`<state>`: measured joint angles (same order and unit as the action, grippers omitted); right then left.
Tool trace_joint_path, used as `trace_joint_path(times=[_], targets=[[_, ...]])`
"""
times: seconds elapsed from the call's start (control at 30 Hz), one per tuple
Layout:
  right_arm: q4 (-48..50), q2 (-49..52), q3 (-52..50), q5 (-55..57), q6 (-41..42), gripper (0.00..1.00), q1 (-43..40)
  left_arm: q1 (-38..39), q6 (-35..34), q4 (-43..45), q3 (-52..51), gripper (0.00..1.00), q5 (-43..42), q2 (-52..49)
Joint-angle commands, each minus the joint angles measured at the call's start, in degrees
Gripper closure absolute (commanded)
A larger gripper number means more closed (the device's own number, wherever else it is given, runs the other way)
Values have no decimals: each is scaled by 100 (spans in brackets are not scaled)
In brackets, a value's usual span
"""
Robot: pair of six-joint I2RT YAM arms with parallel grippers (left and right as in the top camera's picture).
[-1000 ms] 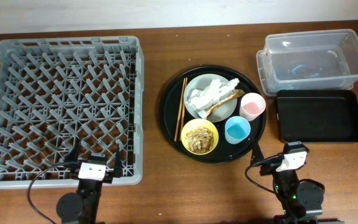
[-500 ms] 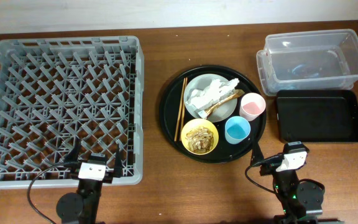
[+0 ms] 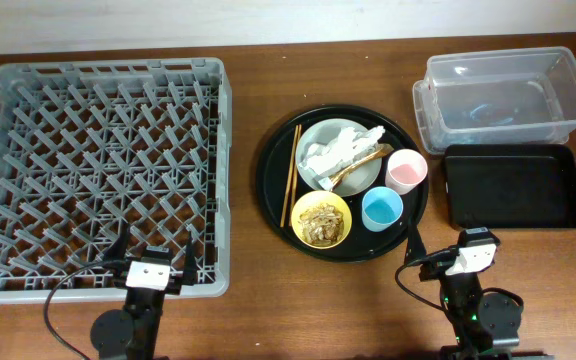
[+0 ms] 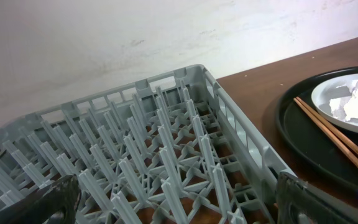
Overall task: Sort waste into correct bins and load items into the dishwasher rack
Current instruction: 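Raise both arms from rest toward the table items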
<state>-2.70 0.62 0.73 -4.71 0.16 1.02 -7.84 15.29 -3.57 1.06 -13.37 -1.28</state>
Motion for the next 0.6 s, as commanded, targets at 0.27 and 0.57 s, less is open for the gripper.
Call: trace_joint_path(times=[0.27,0.57], targets=[[-321,1292,1891,-413,-140,2,44,22,-549,-153,1497,1,-682,-708],[-3648,5845,7189,-999,-291,2,52,22,-498,-2868,5958,1,-621,-4905]])
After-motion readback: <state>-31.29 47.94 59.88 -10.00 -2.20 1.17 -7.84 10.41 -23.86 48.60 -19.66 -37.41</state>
